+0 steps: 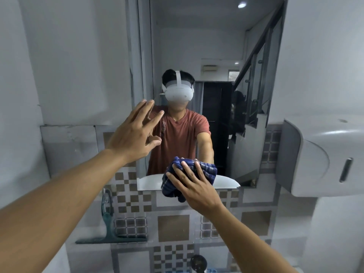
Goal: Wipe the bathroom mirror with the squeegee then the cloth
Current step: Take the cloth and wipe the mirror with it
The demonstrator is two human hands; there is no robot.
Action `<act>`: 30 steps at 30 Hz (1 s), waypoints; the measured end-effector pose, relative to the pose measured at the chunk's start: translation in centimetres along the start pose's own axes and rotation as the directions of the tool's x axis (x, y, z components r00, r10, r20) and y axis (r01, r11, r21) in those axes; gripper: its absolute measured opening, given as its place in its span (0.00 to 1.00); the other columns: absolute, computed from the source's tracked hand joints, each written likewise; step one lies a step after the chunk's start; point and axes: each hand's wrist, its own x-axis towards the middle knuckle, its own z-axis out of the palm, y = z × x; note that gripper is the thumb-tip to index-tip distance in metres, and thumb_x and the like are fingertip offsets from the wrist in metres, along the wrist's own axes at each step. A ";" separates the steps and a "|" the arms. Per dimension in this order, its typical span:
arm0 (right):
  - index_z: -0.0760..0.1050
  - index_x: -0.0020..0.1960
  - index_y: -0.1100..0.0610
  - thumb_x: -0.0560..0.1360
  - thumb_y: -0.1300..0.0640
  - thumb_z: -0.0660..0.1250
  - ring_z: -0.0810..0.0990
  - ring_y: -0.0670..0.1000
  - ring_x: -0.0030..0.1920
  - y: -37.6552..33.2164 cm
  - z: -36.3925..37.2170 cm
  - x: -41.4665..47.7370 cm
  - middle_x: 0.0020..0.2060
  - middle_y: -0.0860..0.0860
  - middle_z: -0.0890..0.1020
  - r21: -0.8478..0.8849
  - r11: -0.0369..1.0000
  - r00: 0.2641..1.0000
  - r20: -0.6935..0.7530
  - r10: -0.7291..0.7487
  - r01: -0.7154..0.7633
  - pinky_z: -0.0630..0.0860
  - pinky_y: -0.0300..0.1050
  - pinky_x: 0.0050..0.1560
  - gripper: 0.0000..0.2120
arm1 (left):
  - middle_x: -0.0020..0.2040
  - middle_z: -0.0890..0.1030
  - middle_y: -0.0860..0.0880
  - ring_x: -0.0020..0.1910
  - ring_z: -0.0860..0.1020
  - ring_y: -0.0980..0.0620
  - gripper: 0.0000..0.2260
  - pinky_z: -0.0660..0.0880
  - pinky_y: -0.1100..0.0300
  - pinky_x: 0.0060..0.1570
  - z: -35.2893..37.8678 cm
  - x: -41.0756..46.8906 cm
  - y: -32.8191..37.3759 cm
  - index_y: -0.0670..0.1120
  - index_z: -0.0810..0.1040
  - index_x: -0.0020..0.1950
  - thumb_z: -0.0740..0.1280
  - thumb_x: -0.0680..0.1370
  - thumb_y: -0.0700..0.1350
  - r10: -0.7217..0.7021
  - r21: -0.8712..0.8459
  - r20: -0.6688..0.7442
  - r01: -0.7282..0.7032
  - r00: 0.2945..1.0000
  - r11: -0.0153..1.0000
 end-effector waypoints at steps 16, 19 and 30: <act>0.36 0.81 0.44 0.84 0.43 0.42 0.36 0.53 0.81 6.3 1.1 -9.0 0.81 0.47 0.37 0.496 0.534 0.614 -0.003 0.789 -0.684 0.46 0.66 0.78 0.28 | 0.79 0.57 0.38 0.80 0.52 0.38 0.39 0.67 0.36 0.69 0.6 0.0 0.7 0.46 0.63 0.79 0.75 0.72 0.54 -0.044 -0.012 -0.018 0.044 0.999 0.999; 0.36 0.81 0.45 0.84 0.43 0.41 0.38 0.54 0.81 5.0 2.1 -10.0 0.81 0.48 0.38 0.503 0.502 0.594 0.029 0.804 -0.704 0.49 0.67 0.78 0.28 | 0.79 0.57 0.38 0.80 0.52 0.38 0.39 0.66 0.38 0.69 0.6 0.0 0.8 0.46 0.63 0.79 0.75 0.72 0.54 -0.043 -0.004 -0.018 0.043 0.999 0.999; 0.42 0.82 0.55 0.72 0.57 0.71 0.43 0.62 0.81 1.3 4.5 -8.1 0.81 0.57 0.44 0.040 0.946 0.946 -0.038 0.323 -0.322 0.46 0.72 0.74 0.49 | 0.80 0.57 0.38 0.80 0.52 0.38 0.39 0.64 0.39 0.72 0.6 0.0 0.5 0.46 0.61 0.79 0.73 0.73 0.56 -0.023 0.025 -0.017 0.024 1.000 0.999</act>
